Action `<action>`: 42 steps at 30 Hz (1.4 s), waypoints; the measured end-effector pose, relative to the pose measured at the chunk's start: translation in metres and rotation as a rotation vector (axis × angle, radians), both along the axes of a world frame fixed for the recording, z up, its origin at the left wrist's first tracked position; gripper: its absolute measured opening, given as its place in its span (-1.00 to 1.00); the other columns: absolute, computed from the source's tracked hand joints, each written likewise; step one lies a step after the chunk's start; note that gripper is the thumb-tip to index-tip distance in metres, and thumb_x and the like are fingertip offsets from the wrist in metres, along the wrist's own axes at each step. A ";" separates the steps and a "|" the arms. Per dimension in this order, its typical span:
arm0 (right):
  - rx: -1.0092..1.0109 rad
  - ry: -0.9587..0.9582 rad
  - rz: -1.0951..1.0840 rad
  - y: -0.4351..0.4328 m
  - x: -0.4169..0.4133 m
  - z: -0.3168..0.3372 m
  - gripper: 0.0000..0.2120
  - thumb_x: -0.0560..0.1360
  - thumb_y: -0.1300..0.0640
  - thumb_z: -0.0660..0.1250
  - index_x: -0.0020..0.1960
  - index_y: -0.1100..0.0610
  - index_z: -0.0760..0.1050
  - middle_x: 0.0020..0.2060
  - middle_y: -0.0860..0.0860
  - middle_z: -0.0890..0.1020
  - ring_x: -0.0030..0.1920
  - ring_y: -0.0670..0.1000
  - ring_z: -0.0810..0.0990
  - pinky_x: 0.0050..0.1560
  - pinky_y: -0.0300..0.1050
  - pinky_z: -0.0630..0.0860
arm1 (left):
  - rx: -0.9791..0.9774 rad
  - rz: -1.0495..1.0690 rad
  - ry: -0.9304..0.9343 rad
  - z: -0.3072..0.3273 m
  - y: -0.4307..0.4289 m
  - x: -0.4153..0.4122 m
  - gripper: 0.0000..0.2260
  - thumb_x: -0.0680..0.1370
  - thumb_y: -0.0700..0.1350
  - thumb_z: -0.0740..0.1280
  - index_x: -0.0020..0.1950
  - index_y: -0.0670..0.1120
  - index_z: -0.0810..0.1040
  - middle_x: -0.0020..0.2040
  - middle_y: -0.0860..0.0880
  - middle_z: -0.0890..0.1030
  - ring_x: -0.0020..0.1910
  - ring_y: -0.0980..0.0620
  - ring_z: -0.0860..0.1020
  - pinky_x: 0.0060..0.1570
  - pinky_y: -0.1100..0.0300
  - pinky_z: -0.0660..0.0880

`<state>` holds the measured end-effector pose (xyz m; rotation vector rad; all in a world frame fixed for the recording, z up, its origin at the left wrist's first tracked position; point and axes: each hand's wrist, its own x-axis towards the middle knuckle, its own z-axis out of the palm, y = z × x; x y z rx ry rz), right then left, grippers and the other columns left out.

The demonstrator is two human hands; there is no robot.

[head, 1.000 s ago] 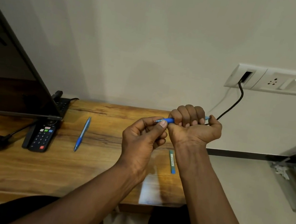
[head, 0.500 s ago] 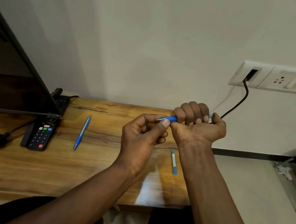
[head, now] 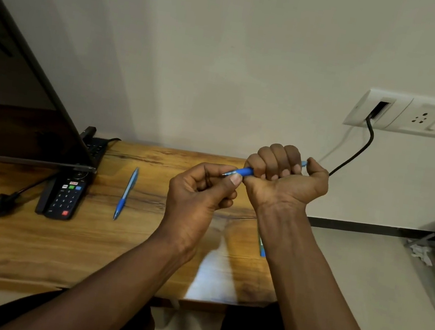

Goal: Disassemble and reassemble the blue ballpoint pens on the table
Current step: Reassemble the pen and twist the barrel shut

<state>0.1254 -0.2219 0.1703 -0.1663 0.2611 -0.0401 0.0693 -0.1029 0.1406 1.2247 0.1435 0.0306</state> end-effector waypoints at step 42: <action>0.032 -0.005 -0.100 0.001 0.004 0.016 -0.64 0.50 -0.09 0.03 -0.39 0.07 0.21 -0.52 -0.03 0.19 -0.51 -0.03 0.14 -0.38 -0.19 0.14 | -0.255 0.151 0.249 0.018 -0.034 0.019 -0.97 0.53 -0.15 0.54 -0.07 -0.04 0.74 -0.20 0.02 0.66 -0.31 0.16 0.56 -0.30 0.26 0.50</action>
